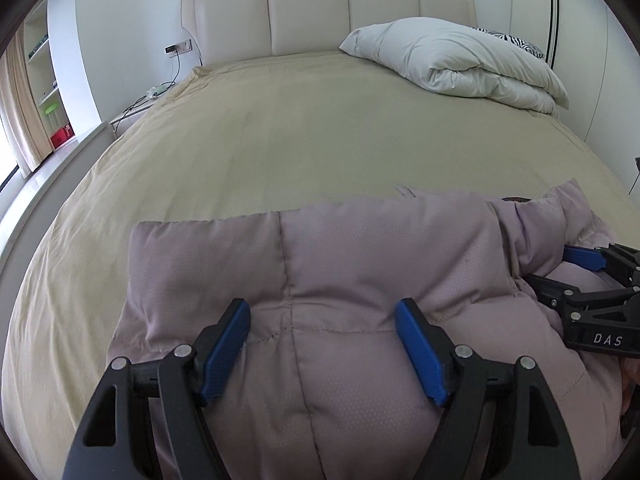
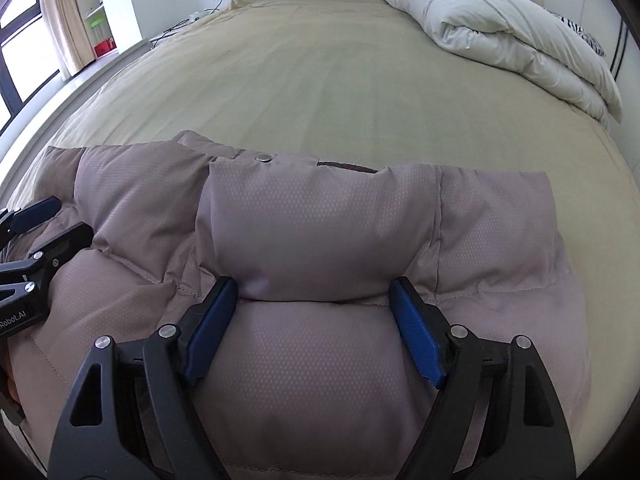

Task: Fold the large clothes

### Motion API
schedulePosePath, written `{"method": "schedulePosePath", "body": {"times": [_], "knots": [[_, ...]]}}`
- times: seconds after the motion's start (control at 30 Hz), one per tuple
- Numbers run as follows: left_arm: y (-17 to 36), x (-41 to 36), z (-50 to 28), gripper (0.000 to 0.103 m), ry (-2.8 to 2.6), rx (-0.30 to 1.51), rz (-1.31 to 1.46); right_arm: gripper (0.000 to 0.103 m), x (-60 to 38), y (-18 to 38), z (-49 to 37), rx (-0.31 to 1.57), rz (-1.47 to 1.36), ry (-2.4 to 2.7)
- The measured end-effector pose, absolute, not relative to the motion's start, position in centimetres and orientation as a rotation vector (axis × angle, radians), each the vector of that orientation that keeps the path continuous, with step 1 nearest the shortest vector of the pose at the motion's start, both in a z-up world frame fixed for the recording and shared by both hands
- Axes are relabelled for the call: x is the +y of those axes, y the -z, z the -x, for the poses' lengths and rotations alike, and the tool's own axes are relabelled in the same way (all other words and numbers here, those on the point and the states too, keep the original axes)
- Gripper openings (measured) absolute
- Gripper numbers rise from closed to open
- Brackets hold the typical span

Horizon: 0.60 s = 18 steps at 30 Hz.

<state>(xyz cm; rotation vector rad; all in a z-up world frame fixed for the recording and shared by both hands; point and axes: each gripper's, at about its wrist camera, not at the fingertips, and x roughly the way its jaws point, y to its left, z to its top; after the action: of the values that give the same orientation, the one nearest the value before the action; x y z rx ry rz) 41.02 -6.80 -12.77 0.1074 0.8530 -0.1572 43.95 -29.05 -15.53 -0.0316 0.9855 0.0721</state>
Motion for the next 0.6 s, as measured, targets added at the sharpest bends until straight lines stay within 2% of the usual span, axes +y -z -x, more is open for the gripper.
{"method": "schedulePosePath", "body": {"times": [0.27, 0.6], "knots": [[15.1, -6.1, -43.5, 0.085, 0.167, 0.881, -0.045, 0.079, -30.6, 17.9, -46.3, 0.953, -0.048, -0.059], [16.1, -6.5, -43.9, 0.086, 0.153, 0.876, -0.041, 0.081, -30.5, 19.3, -46.5, 0.934, -0.021, -0.041]]}}
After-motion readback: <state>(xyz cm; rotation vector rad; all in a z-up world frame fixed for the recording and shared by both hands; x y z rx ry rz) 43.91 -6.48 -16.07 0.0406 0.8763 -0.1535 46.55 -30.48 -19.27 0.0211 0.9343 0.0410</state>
